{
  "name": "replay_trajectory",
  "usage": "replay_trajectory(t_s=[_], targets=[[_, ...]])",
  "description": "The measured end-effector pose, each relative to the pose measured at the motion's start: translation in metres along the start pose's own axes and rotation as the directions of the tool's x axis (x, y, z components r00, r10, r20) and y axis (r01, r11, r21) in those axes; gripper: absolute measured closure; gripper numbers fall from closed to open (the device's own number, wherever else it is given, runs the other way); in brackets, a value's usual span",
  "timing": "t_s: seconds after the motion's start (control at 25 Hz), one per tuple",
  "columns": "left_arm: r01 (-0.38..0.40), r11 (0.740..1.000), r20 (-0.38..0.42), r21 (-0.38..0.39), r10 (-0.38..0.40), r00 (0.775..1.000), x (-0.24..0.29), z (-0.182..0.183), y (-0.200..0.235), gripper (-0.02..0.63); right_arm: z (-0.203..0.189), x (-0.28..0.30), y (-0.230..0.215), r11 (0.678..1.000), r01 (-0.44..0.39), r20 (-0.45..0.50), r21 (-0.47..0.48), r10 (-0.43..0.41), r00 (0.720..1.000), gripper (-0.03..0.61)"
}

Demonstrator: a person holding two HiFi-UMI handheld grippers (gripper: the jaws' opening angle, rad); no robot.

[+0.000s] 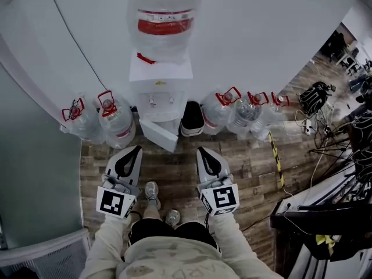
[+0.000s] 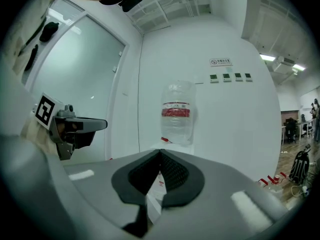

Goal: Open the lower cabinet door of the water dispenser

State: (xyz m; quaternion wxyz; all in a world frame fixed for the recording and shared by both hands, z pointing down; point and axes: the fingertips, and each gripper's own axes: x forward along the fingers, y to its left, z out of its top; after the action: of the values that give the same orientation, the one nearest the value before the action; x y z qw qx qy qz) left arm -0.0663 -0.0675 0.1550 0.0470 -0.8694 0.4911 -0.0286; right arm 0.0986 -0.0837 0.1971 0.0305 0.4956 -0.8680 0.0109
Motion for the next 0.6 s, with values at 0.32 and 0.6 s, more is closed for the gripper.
replay_trajectory(t_s=[0.32,0.6], targets=[[-0.017,1.0,0.028,0.007,0.017,0.999,-0.023,0.026,-0.008,0.612,0.029,-0.02,0.01,1.0,-0.004,0.028,-0.004,0.004,1.0,0.569],[-0.033,0.999,0.057,0.003,0.033,0.998,-0.033,0.04,-0.009,0.612,0.044,-0.033,0.015,1.0,0.004,0.05,-0.014,-0.003,0.999,0.569]])
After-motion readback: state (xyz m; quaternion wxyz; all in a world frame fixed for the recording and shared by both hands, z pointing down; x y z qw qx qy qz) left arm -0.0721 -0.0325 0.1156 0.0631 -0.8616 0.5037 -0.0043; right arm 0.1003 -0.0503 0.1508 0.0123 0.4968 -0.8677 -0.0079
